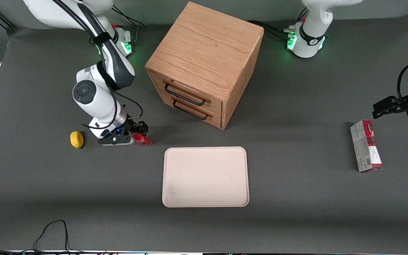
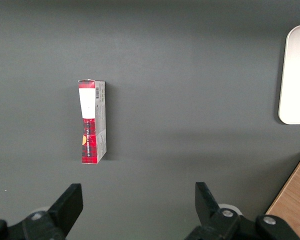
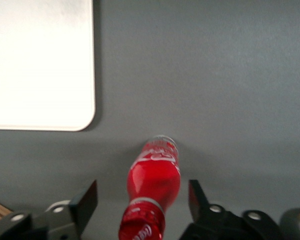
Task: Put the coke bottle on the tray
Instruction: 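Close the right gripper around the bottle's body and lift it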
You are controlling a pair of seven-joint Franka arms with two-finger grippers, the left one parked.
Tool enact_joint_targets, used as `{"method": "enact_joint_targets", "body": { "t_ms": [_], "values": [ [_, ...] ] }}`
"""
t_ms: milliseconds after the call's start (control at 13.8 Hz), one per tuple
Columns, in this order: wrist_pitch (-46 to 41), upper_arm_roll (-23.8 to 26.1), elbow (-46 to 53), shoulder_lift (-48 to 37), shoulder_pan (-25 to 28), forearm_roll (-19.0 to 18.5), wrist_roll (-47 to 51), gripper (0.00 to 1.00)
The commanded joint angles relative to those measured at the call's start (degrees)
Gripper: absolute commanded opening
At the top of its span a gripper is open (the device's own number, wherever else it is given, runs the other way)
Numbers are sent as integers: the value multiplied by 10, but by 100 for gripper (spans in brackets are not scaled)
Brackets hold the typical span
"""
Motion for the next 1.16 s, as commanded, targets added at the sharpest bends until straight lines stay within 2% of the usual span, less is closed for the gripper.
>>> {"method": "enact_joint_targets", "body": {
  "t_ms": [0,73,145,218,291,364,582,800,1091],
  "values": [
    [-14,3,-2,-1,-2,-10,2,67],
    [-15,3,-2,-1,-2,-10,3,57],
    [-24,3,-2,-1,-2,-10,3,42],
    [-35,3,1,-2,-3,-10,2,25],
    [-39,3,5,-3,-6,-9,2,5],
    [-40,3,10,-3,-7,-9,2,0],
    [-45,3,44,-2,-14,-9,9,0],
    [-121,3,136,-1,-13,-11,6,0],
    [-264,3,297,42,-17,-72,5,0]
  ]
}}
